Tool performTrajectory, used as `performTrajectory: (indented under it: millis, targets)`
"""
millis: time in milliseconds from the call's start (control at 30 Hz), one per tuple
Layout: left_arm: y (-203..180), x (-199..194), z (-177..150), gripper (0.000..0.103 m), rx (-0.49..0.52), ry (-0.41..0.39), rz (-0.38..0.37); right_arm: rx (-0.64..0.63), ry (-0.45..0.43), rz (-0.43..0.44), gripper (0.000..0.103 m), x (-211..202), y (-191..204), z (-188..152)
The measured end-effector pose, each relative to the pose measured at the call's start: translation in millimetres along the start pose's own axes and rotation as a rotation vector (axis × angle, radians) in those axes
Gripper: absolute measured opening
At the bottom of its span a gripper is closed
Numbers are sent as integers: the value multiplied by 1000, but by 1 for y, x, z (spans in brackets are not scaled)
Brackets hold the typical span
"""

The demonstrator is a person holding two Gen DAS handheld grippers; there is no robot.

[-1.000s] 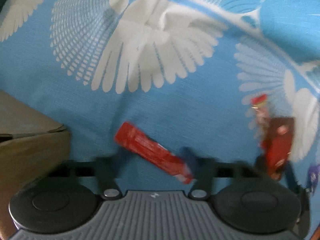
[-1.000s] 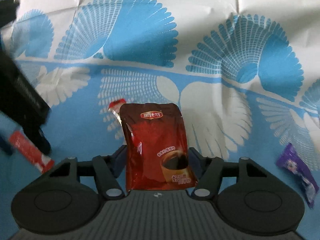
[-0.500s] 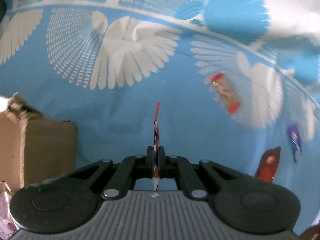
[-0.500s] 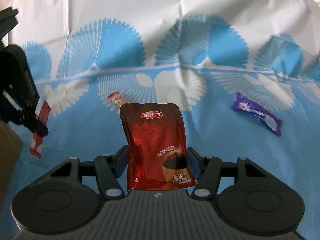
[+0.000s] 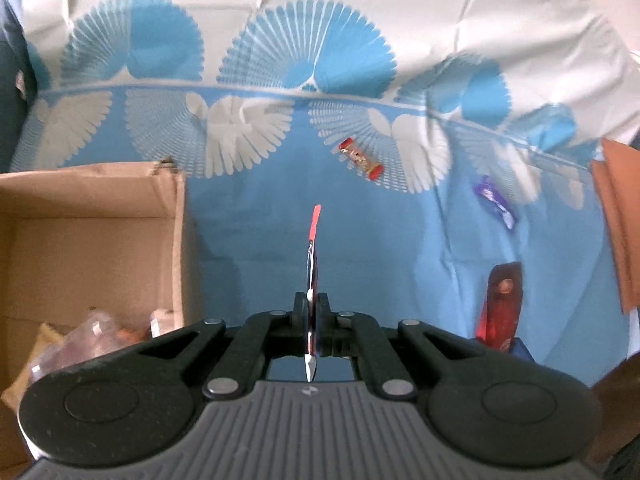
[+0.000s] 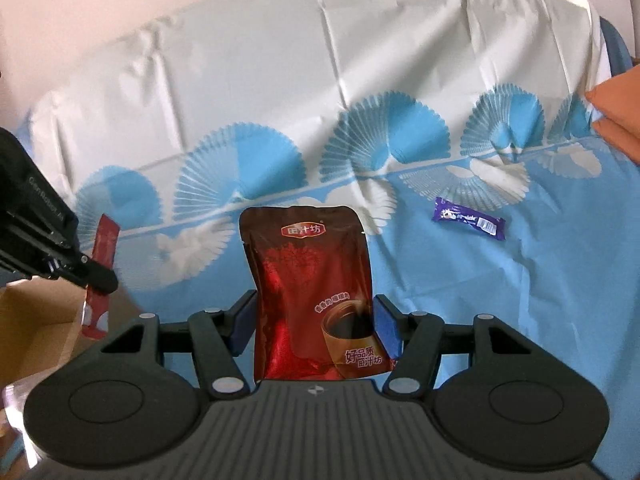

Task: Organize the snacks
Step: 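Carry the red stick and red coffee pouch over the cardboard box with both tools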

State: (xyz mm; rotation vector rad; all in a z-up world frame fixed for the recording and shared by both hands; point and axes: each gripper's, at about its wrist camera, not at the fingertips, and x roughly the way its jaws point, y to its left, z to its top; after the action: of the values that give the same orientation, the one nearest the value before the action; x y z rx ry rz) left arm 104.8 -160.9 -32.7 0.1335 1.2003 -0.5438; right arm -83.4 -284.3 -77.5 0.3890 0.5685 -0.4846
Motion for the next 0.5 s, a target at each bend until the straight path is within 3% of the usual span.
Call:
performTrajectory:
  millis: [300, 500]
  targets:
    - [40, -102, -73, 3, 85, -129, 59, -72, -22, 115, 63, -108, 66, -14]
    - [89, -145, -140, 3, 74, -140, 123, -157, -2, 235, 63, -164, 113, -32]
